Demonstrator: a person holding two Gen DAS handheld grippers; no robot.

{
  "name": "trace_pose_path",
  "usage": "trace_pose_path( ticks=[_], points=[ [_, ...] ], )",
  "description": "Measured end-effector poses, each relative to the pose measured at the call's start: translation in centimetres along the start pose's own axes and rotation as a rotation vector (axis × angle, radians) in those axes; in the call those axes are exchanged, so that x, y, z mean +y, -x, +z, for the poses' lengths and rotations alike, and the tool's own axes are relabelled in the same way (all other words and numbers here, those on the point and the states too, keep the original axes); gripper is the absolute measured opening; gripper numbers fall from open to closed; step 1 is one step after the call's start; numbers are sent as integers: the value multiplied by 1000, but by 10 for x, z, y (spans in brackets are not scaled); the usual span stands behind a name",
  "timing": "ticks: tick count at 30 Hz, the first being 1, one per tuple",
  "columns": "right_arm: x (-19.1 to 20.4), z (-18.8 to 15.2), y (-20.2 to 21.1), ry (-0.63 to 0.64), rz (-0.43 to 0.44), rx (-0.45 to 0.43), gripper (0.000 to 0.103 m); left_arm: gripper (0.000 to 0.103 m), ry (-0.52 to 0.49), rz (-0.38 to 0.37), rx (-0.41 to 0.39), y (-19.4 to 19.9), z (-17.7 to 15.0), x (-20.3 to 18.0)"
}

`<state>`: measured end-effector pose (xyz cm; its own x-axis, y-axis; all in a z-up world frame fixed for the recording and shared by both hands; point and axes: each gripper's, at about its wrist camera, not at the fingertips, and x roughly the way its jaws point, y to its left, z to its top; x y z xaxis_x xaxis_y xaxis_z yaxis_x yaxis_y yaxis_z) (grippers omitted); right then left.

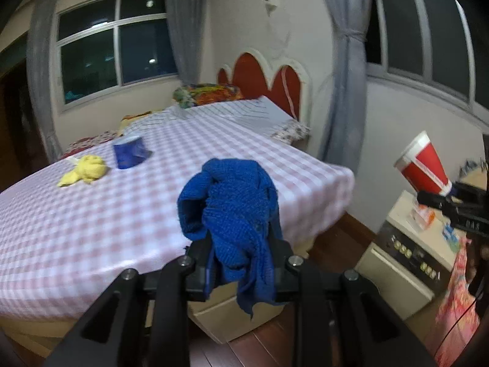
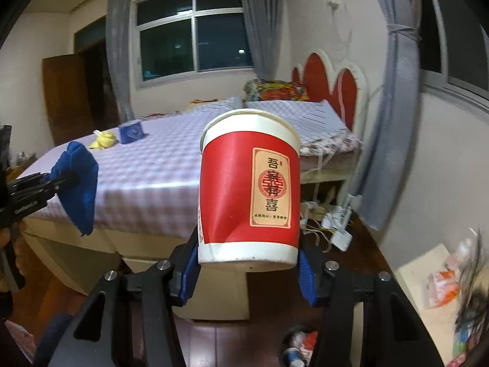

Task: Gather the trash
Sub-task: 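Lift cloth and cup and carry them toward the black bin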

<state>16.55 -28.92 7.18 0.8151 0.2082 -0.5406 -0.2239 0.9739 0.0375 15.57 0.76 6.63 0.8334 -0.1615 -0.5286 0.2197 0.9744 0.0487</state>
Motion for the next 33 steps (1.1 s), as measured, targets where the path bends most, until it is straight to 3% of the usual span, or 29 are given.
trace_pose_path(
  ticks=[7, 15, 33],
  points=[
    [-39, -40, -5, -53, -71, 58, 56, 27, -31, -116, 8, -23, -22, -54],
    [-77, -96, -11, -89, -114, 132, 56, 27, -66, -249, 72, -65, -47, -127],
    [-162, -204, -44, -195, -185, 296, 56, 27, -180, -369, 260, -161, -96, -241]
  ],
)
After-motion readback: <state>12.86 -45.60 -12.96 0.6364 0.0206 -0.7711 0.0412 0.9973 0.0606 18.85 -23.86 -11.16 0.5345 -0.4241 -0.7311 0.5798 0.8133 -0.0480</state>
